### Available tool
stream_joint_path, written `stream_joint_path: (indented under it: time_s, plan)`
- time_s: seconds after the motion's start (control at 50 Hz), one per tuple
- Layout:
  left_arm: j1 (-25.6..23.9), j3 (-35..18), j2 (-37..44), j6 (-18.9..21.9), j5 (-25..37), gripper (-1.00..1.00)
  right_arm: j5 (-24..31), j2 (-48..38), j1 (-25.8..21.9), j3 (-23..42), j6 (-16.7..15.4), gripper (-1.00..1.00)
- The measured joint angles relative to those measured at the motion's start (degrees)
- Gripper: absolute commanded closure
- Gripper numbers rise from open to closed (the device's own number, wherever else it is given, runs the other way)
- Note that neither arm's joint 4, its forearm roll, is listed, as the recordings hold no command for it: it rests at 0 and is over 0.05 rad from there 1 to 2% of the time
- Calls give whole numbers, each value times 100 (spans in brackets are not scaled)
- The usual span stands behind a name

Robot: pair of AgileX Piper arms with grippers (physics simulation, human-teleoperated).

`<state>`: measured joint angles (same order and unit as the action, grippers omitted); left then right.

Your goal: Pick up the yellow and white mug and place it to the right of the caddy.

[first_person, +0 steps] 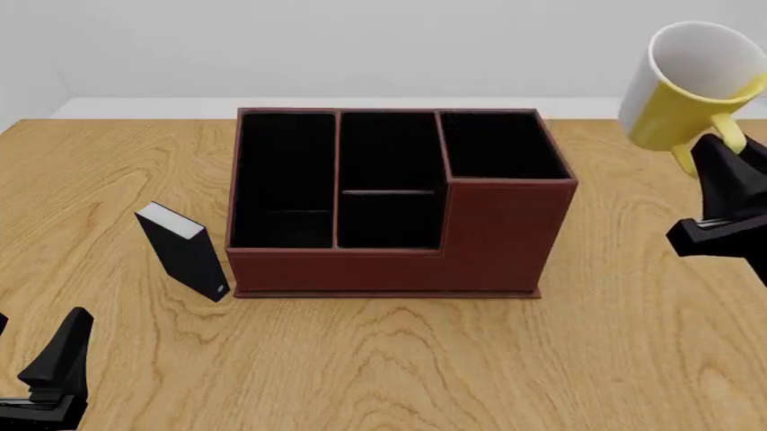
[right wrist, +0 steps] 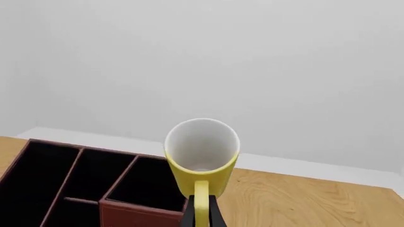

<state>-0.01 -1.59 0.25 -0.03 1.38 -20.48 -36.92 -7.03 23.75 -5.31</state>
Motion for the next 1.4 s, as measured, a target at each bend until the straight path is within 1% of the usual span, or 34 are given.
stream_joint_path:
  time_s: [0.22,1.4]
  plan:
    - [0,0,0,0,0,-100,-237,-262,145,-107,28,100]
    - [-12,-25,-6,2,33,-100,-1621,-1680,504,-725,205,100]
